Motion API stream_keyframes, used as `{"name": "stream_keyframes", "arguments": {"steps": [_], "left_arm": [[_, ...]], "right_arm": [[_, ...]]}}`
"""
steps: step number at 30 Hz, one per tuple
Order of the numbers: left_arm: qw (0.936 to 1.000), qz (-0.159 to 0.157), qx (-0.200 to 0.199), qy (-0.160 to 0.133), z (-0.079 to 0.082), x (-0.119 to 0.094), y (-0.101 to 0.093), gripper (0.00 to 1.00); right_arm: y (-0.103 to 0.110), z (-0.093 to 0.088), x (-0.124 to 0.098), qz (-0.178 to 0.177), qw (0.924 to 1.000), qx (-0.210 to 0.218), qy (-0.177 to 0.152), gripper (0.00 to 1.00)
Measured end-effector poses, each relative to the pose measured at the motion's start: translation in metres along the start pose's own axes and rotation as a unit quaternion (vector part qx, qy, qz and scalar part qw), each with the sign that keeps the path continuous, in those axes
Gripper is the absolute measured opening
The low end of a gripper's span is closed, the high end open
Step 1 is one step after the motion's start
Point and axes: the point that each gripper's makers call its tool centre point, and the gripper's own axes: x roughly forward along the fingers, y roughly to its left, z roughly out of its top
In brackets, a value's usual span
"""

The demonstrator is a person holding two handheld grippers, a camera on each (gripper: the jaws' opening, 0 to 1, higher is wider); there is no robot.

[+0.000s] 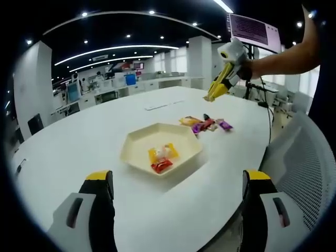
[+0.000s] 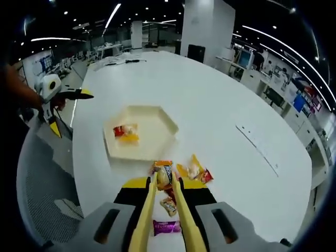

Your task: Place the target food into the container with the food tongs after gripping and lifting it, then release it inside without dropping or visibly crushing the food.

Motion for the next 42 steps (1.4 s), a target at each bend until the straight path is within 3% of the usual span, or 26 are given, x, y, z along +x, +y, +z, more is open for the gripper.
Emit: {"name": "stream_keyframes", "arguments": {"steps": [15,22,28,33,42], "left_arm": [[0.9999,-0.014,-0.001,0.002,0.000,0.001,-0.006,0.99],[0.9990,-0.020,0.036,0.016,-0.004,0.002,-0.014,0.99],[0.9992,-0.026,0.027,0.011,-0.002,0.002,-0.015,0.99],[0.9983,-0.050,0.029,0.004,0.001,0.003,-0.025,0.99],[0.9985,-0.052,0.016,0.001,0.001,0.003,-0.023,0.99]], "right_arm": [[0.031,0.069,0.022,0.019,0.9987,-0.038,-0.030,0.20],[0.050,0.097,0.033,0.022,0.9981,-0.044,-0.038,0.20],[0.067,0.111,0.041,0.023,0.9983,-0.042,-0.033,0.20],[0.073,0.121,0.046,0.017,0.9986,-0.037,-0.033,0.20],[0.066,0.130,0.048,0.011,0.9982,-0.050,-0.032,0.20]]}}
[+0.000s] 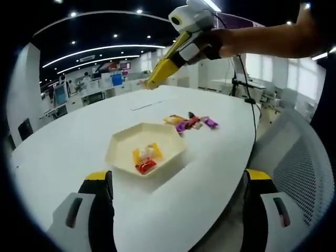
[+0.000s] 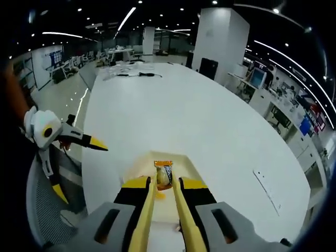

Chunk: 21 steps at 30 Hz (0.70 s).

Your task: Place the target food into the container with the food tongs after gripping and lifting it, then release it inside without dropping or visibly crushing the food.

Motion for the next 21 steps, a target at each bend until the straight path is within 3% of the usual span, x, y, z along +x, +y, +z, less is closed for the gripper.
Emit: {"name": "stream_keyframes", "arguments": {"steps": [6,14,19,21], "left_arm": [[0.9998,0.016,0.011,0.009,-0.002,0.000,0.005,0.99],[0.9995,0.023,0.008,0.018,-0.007,0.000,0.008,0.99],[0.9993,0.012,0.018,0.030,-0.011,0.003,0.002,0.99],[0.9994,0.017,0.020,0.023,-0.008,0.002,0.004,0.99]], "right_arm": [[0.001,0.005,-0.004,0.012,0.9998,-0.014,-0.008,0.20],[0.006,-0.002,-0.006,0.023,0.9994,-0.024,-0.002,0.20],[0.005,-0.005,-0.002,0.024,0.9994,-0.025,-0.001,0.22],[0.002,-0.002,0.000,0.027,0.9991,-0.022,-0.023,0.23]]}}
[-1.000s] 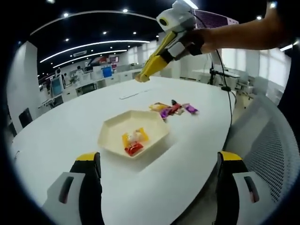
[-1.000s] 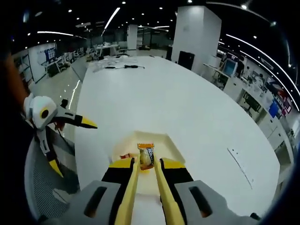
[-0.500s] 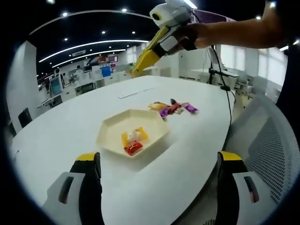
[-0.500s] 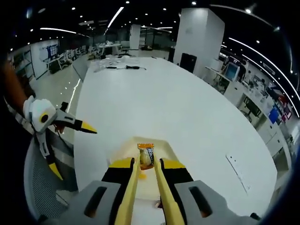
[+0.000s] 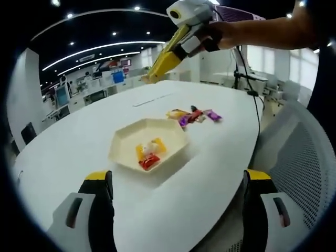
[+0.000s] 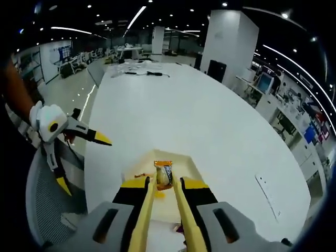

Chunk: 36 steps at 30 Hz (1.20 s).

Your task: Place the target food into the container with the food tongs after gripping and lifting it, then release it inside without dropping or visibly crushing the food.

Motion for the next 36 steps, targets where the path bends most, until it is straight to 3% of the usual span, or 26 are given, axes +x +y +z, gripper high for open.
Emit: {"name": "stream_keyframes", "arguments": {"steps": [6,9,11,19,32,36], "left_arm": [[0.9993,0.036,-0.005,-0.001,-0.001,-0.003,0.015,0.99],[0.9993,0.037,-0.010,-0.002,-0.001,-0.003,0.016,0.99],[0.9992,0.038,-0.009,0.005,-0.003,-0.003,0.016,0.99],[0.9992,0.038,-0.013,0.005,-0.003,-0.003,0.017,0.99],[0.9991,0.040,-0.015,0.003,-0.002,-0.004,0.018,0.99],[0.9991,0.028,-0.030,0.008,-0.005,-0.002,0.014,0.99]], "right_arm": [[-0.006,-0.001,0.000,0.004,0.9998,0.009,-0.018,0.26],[-0.007,0.001,-0.004,0.014,0.9990,0.026,-0.035,0.25],[-0.006,0.006,-0.011,0.018,0.9982,0.012,-0.056,0.26],[-0.002,0.002,-0.024,0.051,0.9964,0.012,-0.067,0.26],[-0.012,-0.005,-0.047,0.042,0.9956,0.014,-0.083,0.27],[-0.015,-0.011,-0.053,0.040,0.9959,0.016,-0.079,0.27]]}}
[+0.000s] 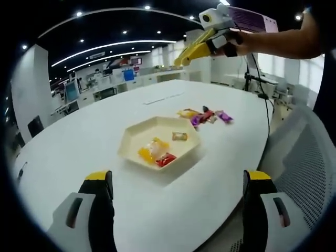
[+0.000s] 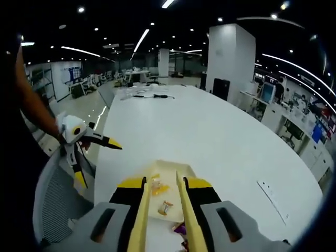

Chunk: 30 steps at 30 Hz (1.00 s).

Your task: Place the target food into the container with the food tongs after gripping and lifting it, then release it inside without dropping or visibly crushing the food.

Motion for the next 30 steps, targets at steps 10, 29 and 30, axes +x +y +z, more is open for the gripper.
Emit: {"name": "stream_keyframes", "arguments": {"steps": [10,29,30], "left_arm": [[0.9992,-0.029,-0.007,-0.029,0.009,-0.001,-0.009,0.99],[0.9990,-0.037,-0.006,-0.024,0.009,0.000,-0.013,0.99],[0.9990,-0.036,-0.006,-0.024,0.009,0.000,-0.013,0.99]], "right_arm": [[-0.005,-0.011,-0.022,-0.011,0.9999,0.000,0.002,0.27],[-0.023,-0.051,-0.064,-0.054,0.9981,0.017,0.023,0.28],[-0.024,-0.053,-0.066,-0.056,0.9980,0.017,0.025,0.28]]}}
